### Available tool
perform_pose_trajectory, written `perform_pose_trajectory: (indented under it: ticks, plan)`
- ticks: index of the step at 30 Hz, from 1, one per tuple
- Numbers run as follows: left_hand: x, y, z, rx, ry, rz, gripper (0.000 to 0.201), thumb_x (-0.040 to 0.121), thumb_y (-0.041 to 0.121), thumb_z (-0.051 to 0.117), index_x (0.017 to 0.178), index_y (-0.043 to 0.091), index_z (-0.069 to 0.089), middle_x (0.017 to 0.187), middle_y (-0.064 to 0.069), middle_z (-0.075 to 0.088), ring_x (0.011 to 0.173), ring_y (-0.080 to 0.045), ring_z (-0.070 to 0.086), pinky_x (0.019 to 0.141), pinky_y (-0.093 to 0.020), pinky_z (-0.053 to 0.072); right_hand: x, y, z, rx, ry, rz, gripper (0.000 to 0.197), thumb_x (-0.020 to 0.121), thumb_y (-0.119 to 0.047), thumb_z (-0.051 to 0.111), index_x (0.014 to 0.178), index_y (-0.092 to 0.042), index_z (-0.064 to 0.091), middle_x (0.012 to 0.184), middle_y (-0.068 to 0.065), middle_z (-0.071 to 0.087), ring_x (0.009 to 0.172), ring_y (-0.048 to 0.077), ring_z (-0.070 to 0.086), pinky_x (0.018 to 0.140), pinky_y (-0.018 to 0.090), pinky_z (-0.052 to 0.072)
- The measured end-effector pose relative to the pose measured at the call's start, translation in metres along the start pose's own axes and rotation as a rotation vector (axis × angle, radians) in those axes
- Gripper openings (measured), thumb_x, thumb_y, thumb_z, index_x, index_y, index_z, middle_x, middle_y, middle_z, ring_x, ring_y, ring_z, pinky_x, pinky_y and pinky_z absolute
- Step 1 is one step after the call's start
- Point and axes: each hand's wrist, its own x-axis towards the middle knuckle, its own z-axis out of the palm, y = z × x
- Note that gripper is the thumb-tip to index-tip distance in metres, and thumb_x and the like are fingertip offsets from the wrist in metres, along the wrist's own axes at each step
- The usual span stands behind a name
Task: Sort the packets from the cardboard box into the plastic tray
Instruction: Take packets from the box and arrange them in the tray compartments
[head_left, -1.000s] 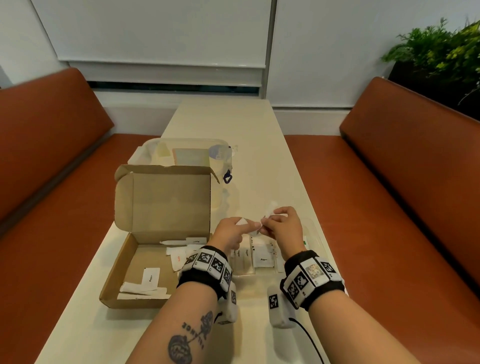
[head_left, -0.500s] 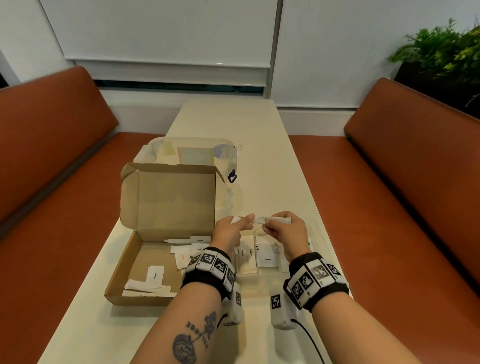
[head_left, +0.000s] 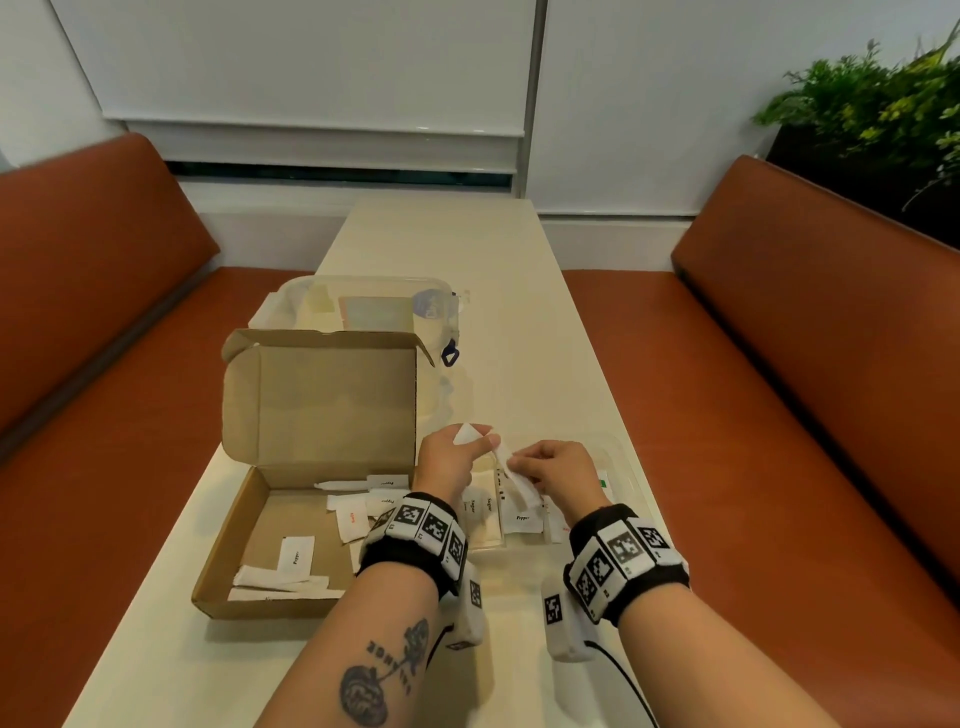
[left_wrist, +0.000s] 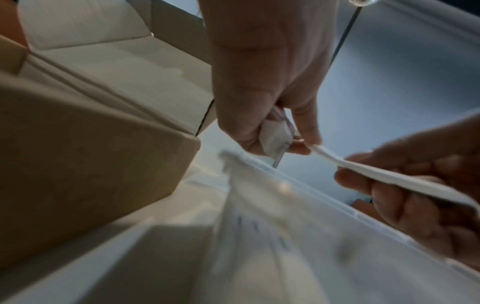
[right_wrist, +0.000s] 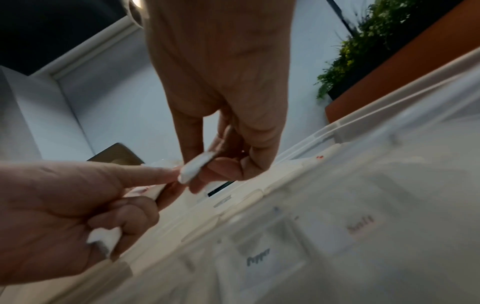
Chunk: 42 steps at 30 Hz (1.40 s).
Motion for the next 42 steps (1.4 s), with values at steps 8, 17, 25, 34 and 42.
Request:
perform_pose_trajectory:
  ticks: [8,17,25,34,42]
  plan:
    - [0.004,-0.005,-0.003,-0.101,0.092,-0.044,0.010,0.091,0.020,0.056,0.086,0.023,0.064,0.096,0.001,0.068,0.051,-0.012,0.036,0.051,-0.023,0.034,-0.004,0.003,0.045,-0.383,0.021,-0.087,0.018,0.072,0.007,0.057,0.065,-0.010,0.056,0.071,0.011,0.065,0.066,0.025,0.063,0.068,0.035,0.056]
    - [0.004,-0.004,-0.006,-0.158,0.066,-0.114,0.013,0.094,0.013,0.048,0.094,0.013,0.062,0.100,-0.005,0.066,0.044,-0.010,0.029,0.040,-0.018,0.029,0.001,0.009,0.052,-0.898,-0.012,-0.289,0.020,0.088,-0.006,0.051,0.102,-0.010,0.065,0.110,0.010,0.052,0.098,0.027,0.055,0.080,0.031,0.047]
    - [-0.005,0.002,-0.004,-0.452,-0.019,-0.166,0.023,0.099,0.004,0.032,0.102,0.003,0.054,0.088,-0.014,0.060,0.045,-0.008,0.042,0.040,-0.017,0.037,-0.003,0.005,0.033,-0.869,-0.042,-0.264,0.021,0.087,-0.019,0.060,0.106,-0.018,0.069,0.110,0.006,0.056,0.103,0.022,0.055,0.085,0.029,0.047]
    - [-0.014,0.008,0.019,-0.598,-0.056,-0.157,0.028,0.100,0.000,0.026,0.115,0.003,0.049,0.099,-0.017,0.058,0.094,-0.027,0.061,0.079,-0.042,0.053,-0.012,-0.010,0.012,-0.094,-0.045,-0.154,0.015,0.076,-0.008,0.074,0.085,-0.008,0.063,0.078,0.011,0.066,0.065,0.020,0.063,0.064,0.029,0.058]
    - [-0.014,0.011,0.037,-0.449,-0.024,-0.115,0.034,0.098,-0.004,0.024,0.109,0.013,0.052,0.098,-0.010,0.055,0.087,-0.019,0.062,0.071,-0.033,0.052,-0.010,0.005,-0.025,0.009,0.005,-0.176,0.004,0.080,-0.003,0.072,0.080,-0.004,0.068,0.064,0.005,0.065,0.052,0.008,0.058,0.056,0.015,0.051]
